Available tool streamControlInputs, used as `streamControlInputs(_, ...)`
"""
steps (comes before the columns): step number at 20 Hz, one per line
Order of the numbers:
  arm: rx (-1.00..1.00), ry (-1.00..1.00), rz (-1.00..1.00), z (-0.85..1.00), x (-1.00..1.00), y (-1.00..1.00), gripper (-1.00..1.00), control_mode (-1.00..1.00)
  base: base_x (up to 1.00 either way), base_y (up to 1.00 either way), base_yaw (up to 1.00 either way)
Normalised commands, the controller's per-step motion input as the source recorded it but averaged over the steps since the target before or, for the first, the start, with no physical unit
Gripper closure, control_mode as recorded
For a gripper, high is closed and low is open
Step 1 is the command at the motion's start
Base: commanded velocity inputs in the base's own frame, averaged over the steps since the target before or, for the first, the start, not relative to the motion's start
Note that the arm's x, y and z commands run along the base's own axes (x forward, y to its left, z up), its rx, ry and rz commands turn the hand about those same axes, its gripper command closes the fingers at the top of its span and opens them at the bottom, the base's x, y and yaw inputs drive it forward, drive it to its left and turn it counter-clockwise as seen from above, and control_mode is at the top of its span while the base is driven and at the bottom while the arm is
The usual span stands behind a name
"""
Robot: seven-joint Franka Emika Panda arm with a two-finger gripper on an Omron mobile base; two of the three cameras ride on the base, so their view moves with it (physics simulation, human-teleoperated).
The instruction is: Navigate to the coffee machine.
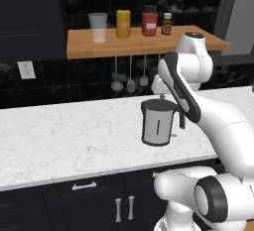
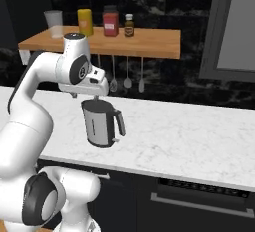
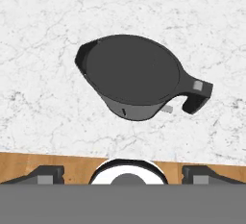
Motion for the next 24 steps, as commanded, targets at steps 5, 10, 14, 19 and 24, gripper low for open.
streamControlInputs(5, 0.00, 0.00, 0.00, 0.00, 0.00, 0.00, -1.00, 1.00, -0.16, 0.00, 0.00)
streamControlInputs(10, 0.00, 0.00, 0.00, 0.00, 0.00, 0.00, -1.00, 1.00, -0.12, -0.06, -0.07)
streamControlInputs(14, 0.00, 0.00, 0.00, 0.00, 0.00, 0.00, -1.00, 1.00, -0.33, -0.26, -0.34)
streamControlInputs(19, 0.00, 0.00, 0.00, 0.00, 0.00, 0.00, -1.00, 1.00, -0.23, -0.35, -0.41)
streamControlInputs(24, 0.00, 0.00, 0.00, 0.00, 0.00, 0.00, -1.00, 1.00, -0.04, -0.43, -0.46)
